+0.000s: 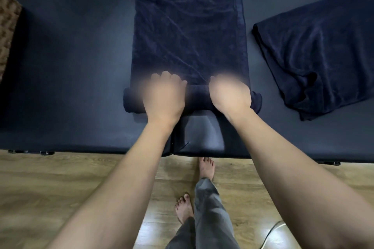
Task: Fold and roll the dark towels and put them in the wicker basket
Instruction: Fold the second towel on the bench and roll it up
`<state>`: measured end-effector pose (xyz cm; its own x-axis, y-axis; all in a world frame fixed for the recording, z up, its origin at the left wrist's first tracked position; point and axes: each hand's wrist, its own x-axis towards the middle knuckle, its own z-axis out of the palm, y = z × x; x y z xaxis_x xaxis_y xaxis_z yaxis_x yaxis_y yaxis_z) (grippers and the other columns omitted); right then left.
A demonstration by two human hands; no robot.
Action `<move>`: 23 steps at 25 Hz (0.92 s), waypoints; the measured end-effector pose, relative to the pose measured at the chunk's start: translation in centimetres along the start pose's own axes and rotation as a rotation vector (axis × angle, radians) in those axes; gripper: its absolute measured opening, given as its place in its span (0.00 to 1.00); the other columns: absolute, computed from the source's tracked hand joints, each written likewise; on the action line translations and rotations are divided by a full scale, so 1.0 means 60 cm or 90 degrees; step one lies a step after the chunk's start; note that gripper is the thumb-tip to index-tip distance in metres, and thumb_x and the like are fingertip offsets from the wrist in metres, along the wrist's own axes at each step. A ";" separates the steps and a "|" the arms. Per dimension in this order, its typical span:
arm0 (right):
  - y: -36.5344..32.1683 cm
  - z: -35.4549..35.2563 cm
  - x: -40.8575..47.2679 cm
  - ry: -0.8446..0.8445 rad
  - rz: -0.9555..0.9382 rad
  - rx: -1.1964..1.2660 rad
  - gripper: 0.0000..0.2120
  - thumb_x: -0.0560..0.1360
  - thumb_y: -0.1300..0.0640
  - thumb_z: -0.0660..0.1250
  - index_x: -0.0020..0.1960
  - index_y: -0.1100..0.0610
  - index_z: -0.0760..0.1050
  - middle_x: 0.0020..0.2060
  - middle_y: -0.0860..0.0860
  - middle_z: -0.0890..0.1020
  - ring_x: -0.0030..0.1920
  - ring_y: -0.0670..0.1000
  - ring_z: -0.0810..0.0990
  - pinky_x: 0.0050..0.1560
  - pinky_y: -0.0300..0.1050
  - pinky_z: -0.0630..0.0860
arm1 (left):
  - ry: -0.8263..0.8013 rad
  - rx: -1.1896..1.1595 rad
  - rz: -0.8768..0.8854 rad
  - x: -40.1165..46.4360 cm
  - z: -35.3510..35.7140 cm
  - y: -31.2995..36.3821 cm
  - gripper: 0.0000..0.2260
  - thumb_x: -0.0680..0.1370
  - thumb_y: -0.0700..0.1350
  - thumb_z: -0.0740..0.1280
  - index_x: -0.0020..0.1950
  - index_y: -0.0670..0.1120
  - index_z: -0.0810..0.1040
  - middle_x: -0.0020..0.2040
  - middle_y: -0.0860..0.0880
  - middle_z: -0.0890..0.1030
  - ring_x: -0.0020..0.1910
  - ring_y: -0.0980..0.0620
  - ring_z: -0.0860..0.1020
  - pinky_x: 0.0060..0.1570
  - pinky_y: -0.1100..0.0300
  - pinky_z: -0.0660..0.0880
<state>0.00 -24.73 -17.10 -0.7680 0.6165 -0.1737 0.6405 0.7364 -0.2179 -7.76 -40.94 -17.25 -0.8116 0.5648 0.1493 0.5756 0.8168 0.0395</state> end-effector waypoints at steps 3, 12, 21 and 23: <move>0.004 0.009 -0.013 0.080 -0.036 0.014 0.19 0.84 0.48 0.55 0.40 0.57 0.71 0.36 0.55 0.79 0.38 0.61 0.76 0.36 0.50 0.65 | -0.011 -0.003 0.005 -0.012 0.016 0.013 0.20 0.84 0.57 0.53 0.46 0.48 0.78 0.44 0.50 0.78 0.45 0.45 0.74 0.50 0.47 0.66; 0.035 0.062 -0.055 0.328 -0.162 -0.127 0.19 0.85 0.47 0.55 0.56 0.57 0.80 0.46 0.52 0.81 0.42 0.58 0.76 0.49 0.55 0.68 | -0.100 -0.011 -0.027 0.056 0.017 0.017 0.24 0.85 0.54 0.47 0.35 0.49 0.71 0.37 0.48 0.81 0.37 0.46 0.68 0.44 0.49 0.63; 0.021 -0.011 0.043 0.030 -0.097 -0.070 0.23 0.85 0.47 0.47 0.37 0.55 0.70 0.35 0.54 0.78 0.37 0.61 0.75 0.44 0.54 0.68 | -0.001 0.025 0.036 0.035 0.010 -0.044 0.22 0.84 0.58 0.52 0.47 0.46 0.78 0.44 0.46 0.79 0.43 0.42 0.74 0.47 0.46 0.65; 0.021 -0.030 0.067 -0.067 -0.055 0.012 0.25 0.85 0.45 0.47 0.38 0.54 0.71 0.36 0.52 0.77 0.40 0.61 0.75 0.42 0.51 0.66 | -0.048 0.015 0.013 0.072 0.003 -0.042 0.24 0.84 0.56 0.49 0.39 0.46 0.75 0.40 0.45 0.80 0.39 0.41 0.74 0.43 0.48 0.64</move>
<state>-2.27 -20.84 -16.36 -0.8174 0.5175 -0.2530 0.5723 0.7798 -0.2539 -12.74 -40.55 -16.90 -0.8056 0.5877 0.0750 0.5901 0.8072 0.0138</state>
